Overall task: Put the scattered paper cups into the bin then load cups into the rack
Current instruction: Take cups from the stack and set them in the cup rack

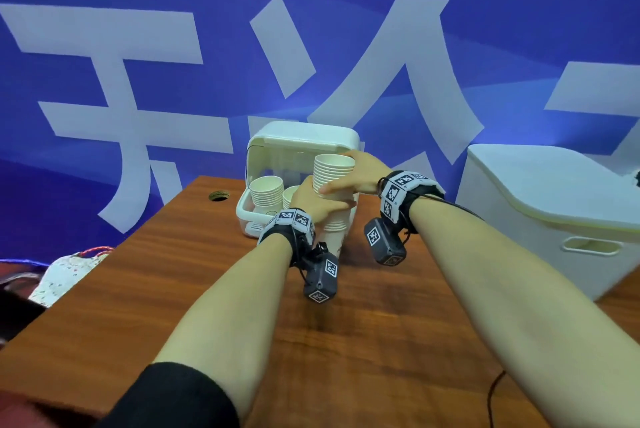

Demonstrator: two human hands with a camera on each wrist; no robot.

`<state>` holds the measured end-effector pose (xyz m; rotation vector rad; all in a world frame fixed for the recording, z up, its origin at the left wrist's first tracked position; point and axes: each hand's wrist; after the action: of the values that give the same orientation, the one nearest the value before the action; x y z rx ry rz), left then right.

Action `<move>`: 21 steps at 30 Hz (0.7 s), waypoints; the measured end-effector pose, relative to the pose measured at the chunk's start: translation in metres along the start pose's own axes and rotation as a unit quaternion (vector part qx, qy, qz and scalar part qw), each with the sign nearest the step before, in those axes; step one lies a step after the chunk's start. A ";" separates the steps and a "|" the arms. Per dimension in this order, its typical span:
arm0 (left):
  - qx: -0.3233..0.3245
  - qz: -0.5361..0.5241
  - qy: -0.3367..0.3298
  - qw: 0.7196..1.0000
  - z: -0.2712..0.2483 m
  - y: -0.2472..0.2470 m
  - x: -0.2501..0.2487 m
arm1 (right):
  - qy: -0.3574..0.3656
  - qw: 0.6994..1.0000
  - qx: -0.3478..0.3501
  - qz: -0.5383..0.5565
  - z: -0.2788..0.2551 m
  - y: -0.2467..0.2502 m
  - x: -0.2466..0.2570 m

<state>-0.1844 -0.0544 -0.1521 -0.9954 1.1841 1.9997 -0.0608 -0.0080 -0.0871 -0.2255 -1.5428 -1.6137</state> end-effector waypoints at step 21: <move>0.075 0.000 0.004 0.997 0.035 0.143 -0.056 | -0.080 0.990 -0.069 0.097 0.017 0.007 0.153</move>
<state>-0.2774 -0.0890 -0.0302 -0.9284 1.3165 1.8768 -0.1566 -0.0609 0.0216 -0.5756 -1.4771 -1.5790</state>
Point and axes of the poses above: each hand's wrist, its own z-axis towards the middle knuckle, its own y-axis out of the back of the hand, x = y × z, and after that the axes turned 9 degrees about -x, right-handed
